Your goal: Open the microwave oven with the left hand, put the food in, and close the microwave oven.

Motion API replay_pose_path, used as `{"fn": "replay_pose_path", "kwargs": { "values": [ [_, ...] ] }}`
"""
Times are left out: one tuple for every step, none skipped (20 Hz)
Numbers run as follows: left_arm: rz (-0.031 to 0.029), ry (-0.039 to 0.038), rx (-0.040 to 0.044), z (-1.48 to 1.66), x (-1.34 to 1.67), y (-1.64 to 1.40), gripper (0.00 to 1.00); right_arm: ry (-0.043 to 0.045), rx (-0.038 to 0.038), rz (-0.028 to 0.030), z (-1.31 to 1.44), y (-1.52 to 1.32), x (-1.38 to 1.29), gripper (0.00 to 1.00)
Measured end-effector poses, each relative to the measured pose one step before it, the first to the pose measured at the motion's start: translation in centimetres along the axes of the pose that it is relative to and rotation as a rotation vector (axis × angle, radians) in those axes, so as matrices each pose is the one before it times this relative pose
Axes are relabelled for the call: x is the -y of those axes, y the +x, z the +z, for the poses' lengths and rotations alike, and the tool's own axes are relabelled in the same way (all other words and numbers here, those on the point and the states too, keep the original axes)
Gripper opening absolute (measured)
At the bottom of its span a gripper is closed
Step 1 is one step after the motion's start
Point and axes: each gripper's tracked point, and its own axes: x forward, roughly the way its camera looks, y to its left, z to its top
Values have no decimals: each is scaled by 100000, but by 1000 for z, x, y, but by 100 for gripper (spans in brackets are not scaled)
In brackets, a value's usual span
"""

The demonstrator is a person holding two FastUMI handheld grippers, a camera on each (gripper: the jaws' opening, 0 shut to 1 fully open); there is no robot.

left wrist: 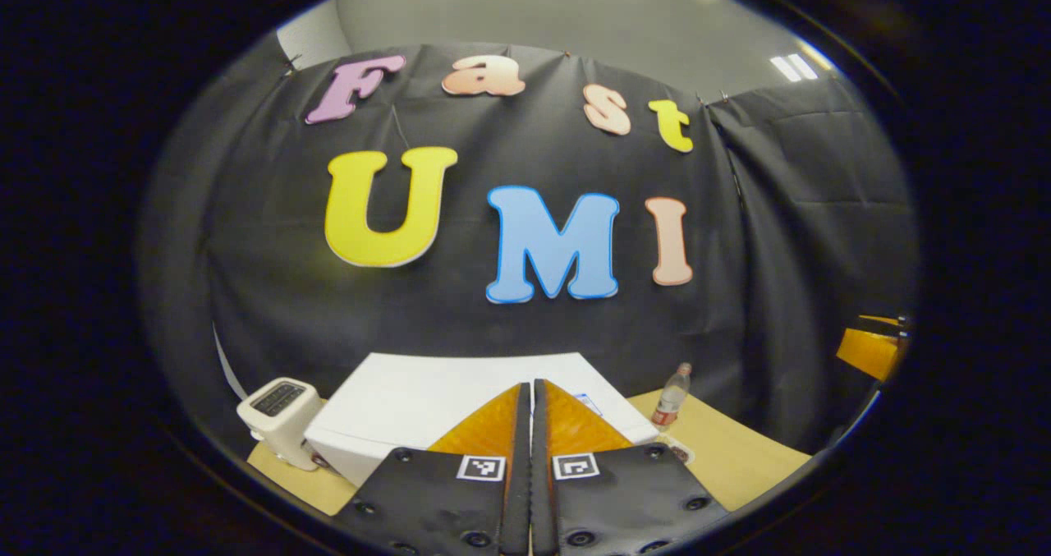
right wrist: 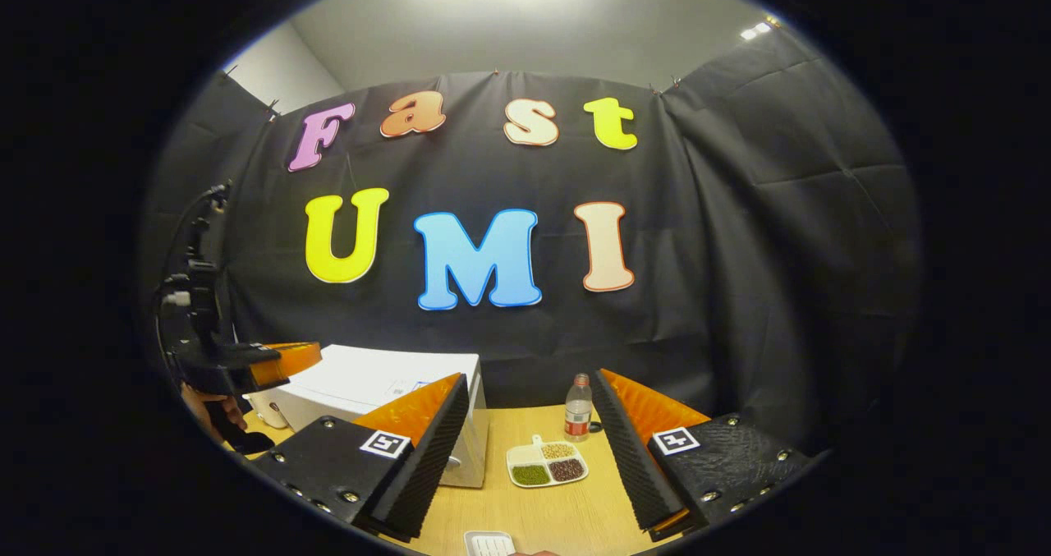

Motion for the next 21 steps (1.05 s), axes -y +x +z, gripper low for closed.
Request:
{"fn": "replay_pose_path", "kwargs": {
  "values": [
    [2224,-431,2572,1866,-966,-1104,7,210,1975,434,1227,418,-185,92],
    [2186,-1094,1617,1569,-934,-879,7,316,1390,533,1094,289,-415,92],
    [2219,-2048,1574,1457,-950,-1026,7,429,1170,712,1086,250,-381,92],
    [995,-2267,1847,2024,-384,-876,25,40,968,281,1041,194,-356,92],
    [-964,-1273,838,1381,-127,-696,42,-411,687,-126,908,299,-173,92],
    [-119,-91,414,435,-134,-968,60,-624,538,-86,678,212,-249,92],
    [1548,1178,1027,963,-371,-393,78,-563,556,483,585,139,-305,92],
    [778,931,1575,704,-339,-88,95,-345,720,416,549,21,-313,92],
    [86,861,714,470,-100,-306,96,-329,354,396,261,23,-272,92],
    [58,348,196,54,132,-381,97,-143,184,597,43,17,-259,92],
    [-230,363,-28,54,-5,-254,97,127,163,373,121,15,-213,92],
    [-195,702,433,37,-44,-227,97,182,205,226,34,-11,-218,92],
    [72,837,323,202,-135,-219,97,15,-102,46,-23,44,-101,92],
    [208,480,41,29,-160,-222,97,-89,-285,-44,-168,-21,-161,92],
    [-56,-67,39,178,-170,-166,97,-42,-60,140,-3,-47,-158,92],
    [-172,-249,318,225,-67,-147,97,22,79,30,-26,-7,-229,92],
    [31,-248,216,64,-172,26,97,-100,-131,-206,-18,45,-115,92],
    [25,54,193,88,-228,-123,97,-58,-228,-75,-140,-55,-98,92],
    [-197,255,-266,-109,-257,-19,97,219,-207,-16,-27,-34,-266,92],
    [-76,317,-447,-202,-255,-151,97,556,-65,-20,-30,-37,-229,92],
    [437,362,-179,-270,-431,-143,97,488,68,-124,-59,-14,-220,92]
  ]
}}
